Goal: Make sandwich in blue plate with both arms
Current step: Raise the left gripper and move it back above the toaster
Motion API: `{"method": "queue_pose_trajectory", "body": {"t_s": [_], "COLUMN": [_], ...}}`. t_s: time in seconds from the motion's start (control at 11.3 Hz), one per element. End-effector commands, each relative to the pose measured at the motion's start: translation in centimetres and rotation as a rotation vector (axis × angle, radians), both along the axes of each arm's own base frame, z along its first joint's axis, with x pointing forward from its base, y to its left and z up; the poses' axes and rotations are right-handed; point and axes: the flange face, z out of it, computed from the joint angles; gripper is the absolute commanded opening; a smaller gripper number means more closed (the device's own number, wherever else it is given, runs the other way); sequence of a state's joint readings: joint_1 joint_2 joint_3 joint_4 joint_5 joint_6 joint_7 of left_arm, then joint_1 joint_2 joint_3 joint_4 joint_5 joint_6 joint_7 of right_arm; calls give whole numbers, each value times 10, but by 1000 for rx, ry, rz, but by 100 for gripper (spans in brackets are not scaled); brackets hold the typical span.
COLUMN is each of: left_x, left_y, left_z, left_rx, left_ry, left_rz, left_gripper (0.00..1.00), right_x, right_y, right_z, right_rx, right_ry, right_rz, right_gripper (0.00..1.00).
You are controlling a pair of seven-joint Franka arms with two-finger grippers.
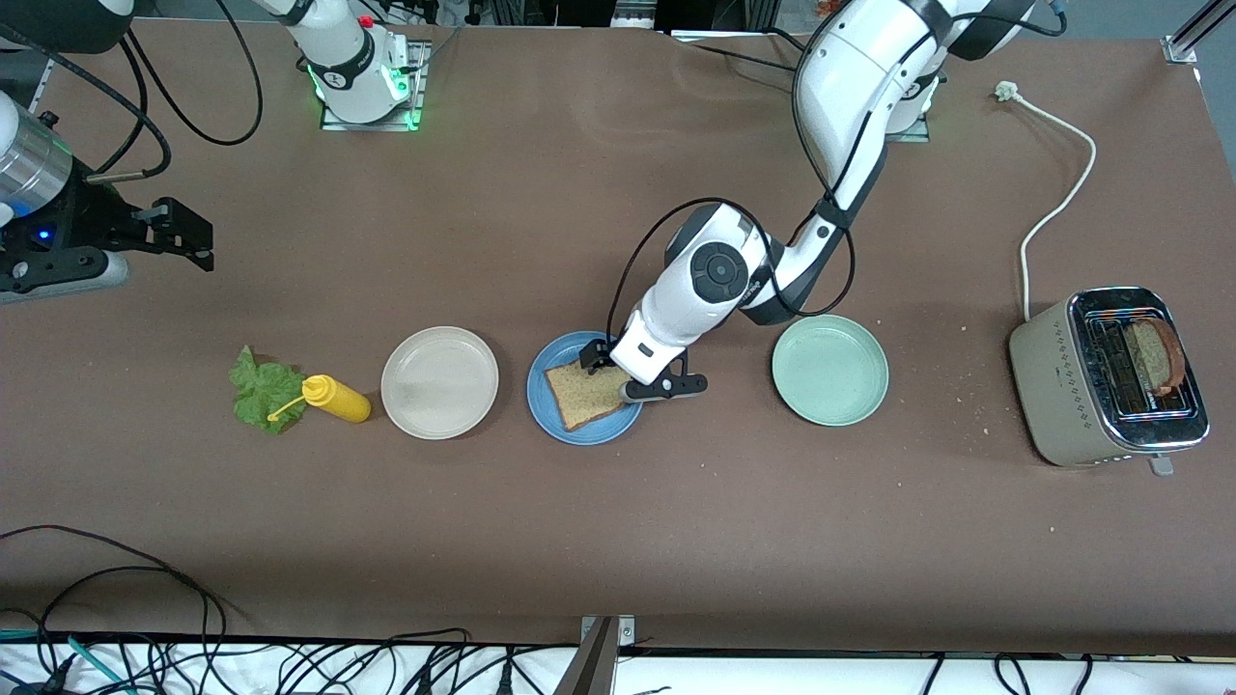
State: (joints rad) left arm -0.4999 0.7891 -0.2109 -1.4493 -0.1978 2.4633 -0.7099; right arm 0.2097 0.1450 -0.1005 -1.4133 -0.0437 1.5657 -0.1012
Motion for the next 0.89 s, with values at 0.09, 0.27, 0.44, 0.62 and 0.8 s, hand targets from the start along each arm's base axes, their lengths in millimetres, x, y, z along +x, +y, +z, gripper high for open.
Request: {"method": "queue_pose_trajectory", "body": {"t_s": [0.09, 0.27, 0.44, 0.62, 0.8], "left_x": [25, 39, 38, 37, 36], "left_y": [68, 119, 161, 202, 244], "left_z": [99, 147, 192, 220, 246], "left_rx": [78, 111, 225, 287, 307], "left_ry": [60, 73, 54, 61, 70], "left_rz": [95, 127, 113, 26, -56], "left_gripper": [100, 100, 100, 100, 100], "right_x": [-1, -1, -1, -1, -1], "right_y": [2, 2, 3, 4, 4], "right_z": [5, 5, 5, 5, 5], "right_rx": [-5, -5, -5, -5, -5], "right_ry": [-9, -9, -9, -9, -9], "right_rz": [-8, -8, -8, -7, -7], "right_gripper": [100, 100, 100, 100, 100]}}
